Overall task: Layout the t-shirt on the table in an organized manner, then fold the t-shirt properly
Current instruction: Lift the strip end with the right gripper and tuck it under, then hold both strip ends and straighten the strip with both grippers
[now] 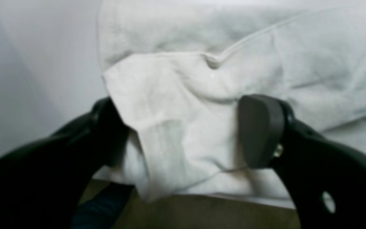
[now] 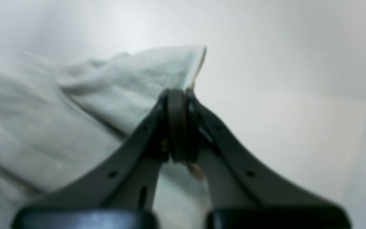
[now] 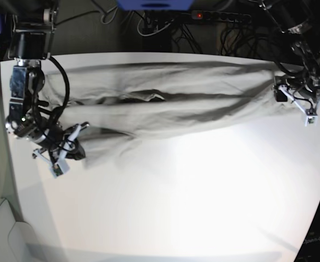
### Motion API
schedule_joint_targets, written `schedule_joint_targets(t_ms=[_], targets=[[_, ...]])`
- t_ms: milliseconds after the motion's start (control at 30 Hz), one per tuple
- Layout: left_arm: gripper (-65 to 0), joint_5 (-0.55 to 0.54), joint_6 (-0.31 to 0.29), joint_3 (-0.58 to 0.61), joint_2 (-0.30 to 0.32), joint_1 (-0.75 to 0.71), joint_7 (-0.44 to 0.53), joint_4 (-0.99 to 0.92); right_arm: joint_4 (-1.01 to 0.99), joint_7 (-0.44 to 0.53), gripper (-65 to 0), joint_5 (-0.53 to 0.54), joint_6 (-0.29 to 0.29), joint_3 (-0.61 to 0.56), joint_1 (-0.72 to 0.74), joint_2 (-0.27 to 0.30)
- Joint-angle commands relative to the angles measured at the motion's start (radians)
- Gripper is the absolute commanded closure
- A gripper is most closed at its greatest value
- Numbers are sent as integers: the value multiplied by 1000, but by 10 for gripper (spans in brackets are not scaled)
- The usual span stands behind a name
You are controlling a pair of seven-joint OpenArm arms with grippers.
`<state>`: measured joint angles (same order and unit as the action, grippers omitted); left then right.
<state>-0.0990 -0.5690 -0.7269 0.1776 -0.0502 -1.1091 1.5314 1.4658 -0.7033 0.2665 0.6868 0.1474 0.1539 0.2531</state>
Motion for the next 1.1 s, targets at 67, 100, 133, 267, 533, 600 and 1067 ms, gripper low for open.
schedule_joint_targets(t_ms=[67,100,133,267,533,600,1067], targets=[[-523,-6,-3,-3,17,13,11,16,82,-3,0,15,11,64,-20,18],[-523,-6,-3,-3,17,13,11,16,92,-9,0,15,11,77,-30,18],[-523,-6,-3,-3,17,13,11,16,103,-13,0,15,11,88,-41,19],[-523,-6,-3,-1,20,11,11,16,135,-16,0,12,11,123,-78,21],[-523,-6,-3,-3,18,8,11,16,230,-59,0,10,11,168,-165,21],[-523,-6,-3,-3,21,8,11,16,258,-59,0,10,11,168,-193,22],[-525,-6,-4,2,27,26,11,-38,296,-83,0,9,11,228,-317,90]])
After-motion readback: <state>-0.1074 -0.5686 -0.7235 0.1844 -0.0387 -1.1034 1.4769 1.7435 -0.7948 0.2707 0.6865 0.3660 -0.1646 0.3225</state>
